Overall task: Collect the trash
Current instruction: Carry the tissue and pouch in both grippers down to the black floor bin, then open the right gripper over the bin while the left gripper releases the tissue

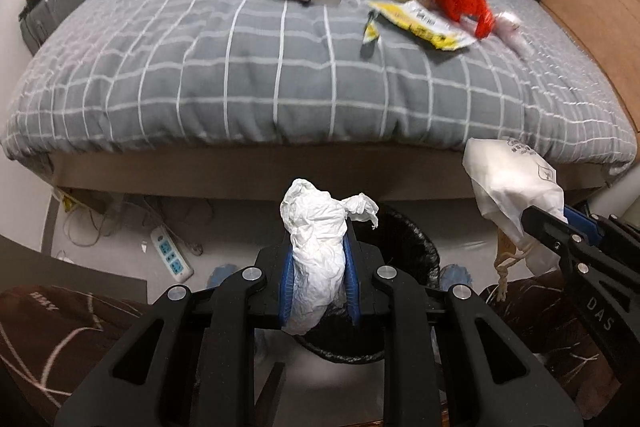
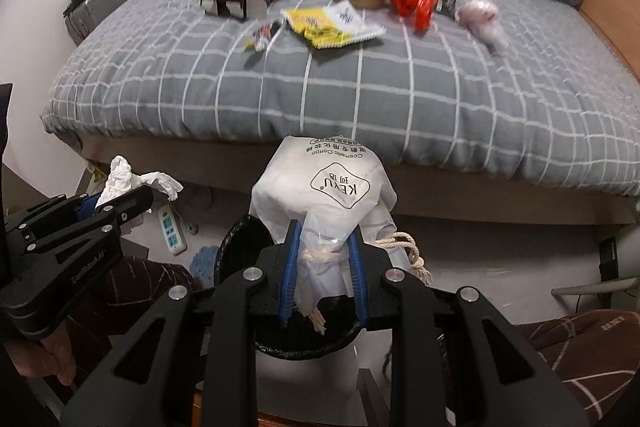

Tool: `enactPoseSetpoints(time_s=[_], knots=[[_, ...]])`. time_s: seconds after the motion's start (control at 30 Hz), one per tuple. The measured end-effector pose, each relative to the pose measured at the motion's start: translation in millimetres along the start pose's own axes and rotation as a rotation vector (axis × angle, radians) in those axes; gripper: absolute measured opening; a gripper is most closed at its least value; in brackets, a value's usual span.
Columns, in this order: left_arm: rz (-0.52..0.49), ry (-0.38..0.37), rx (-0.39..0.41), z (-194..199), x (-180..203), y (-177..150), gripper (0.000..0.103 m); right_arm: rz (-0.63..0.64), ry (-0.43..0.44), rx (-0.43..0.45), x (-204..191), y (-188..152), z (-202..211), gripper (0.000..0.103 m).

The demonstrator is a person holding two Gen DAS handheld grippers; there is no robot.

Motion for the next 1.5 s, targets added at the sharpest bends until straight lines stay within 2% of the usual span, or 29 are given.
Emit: enactPoseSetpoints(time_s=[0.87,1.07,1.13,1.5], knots=[[-0.005,0.016,-0.189,-105,-14,-24,0.02,0.035,0.054,-0.228,-23,-38,-117,0.022],[0.011,0.024,-0.233,-127,-22,-32,0.02,0.024,0.094,-0.293,-32,-46,-145,0.022],[0.035,0.009,-0.237,-130,-26,-33,0.02,0.025,0.096,-0.307,-30,-47,-151,0.022],[0.07,0.043,-0.268,-139,-51,-45,0.02,0.054,0.124,-0.355,-48,-53,-173,0.022]])
Point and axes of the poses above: each gripper's, at about its wrist camera, not at the fingertips, and z roughly against the way its jaws point, x to its right, y to its top, the point moved 7 cm from there along -z, roughly the way its jaws point, and after that the axes turned 2 degrees about -y, right-handed, at the moved point
